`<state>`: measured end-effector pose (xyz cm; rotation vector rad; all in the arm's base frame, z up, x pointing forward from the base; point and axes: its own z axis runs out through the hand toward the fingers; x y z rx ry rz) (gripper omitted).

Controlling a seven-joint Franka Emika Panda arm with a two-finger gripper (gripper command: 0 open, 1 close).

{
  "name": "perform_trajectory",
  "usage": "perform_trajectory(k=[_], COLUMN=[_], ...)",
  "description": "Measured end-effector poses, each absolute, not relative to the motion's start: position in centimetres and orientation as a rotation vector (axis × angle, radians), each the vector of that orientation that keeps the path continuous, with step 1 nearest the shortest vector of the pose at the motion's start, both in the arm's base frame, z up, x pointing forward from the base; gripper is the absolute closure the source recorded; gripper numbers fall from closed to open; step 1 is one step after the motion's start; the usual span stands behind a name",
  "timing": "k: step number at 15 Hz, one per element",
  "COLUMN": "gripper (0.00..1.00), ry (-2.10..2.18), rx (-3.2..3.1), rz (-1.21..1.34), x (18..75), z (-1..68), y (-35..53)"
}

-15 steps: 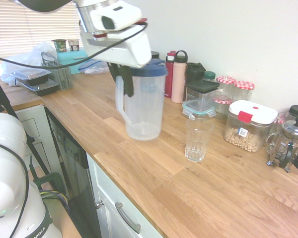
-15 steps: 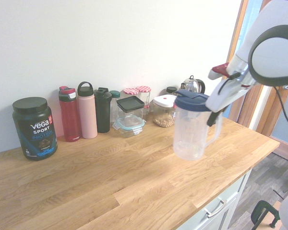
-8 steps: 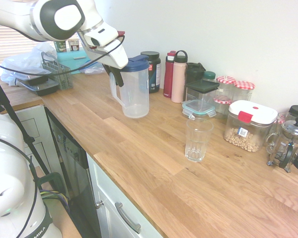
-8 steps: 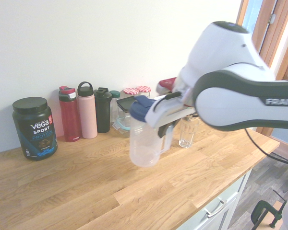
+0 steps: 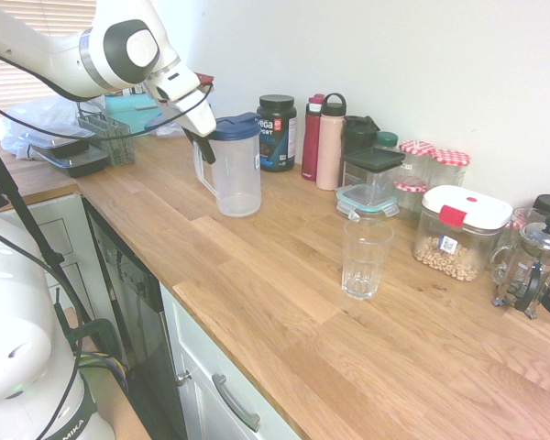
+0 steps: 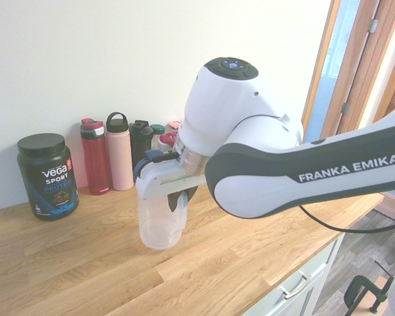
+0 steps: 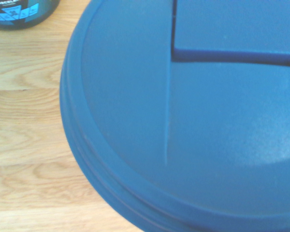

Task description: Pour me some water

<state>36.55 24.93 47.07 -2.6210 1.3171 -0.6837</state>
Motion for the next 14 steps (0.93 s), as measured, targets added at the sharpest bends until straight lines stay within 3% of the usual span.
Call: perform_trajectory(k=[1, 14], gripper=[0.00, 0.00], ry=[1.323, 1.355], rx=[-2.623, -2.673], rz=[-0.687, -0.653], x=[36.3, 36.4], z=[46.9, 45.6], y=[25.4, 25.0])
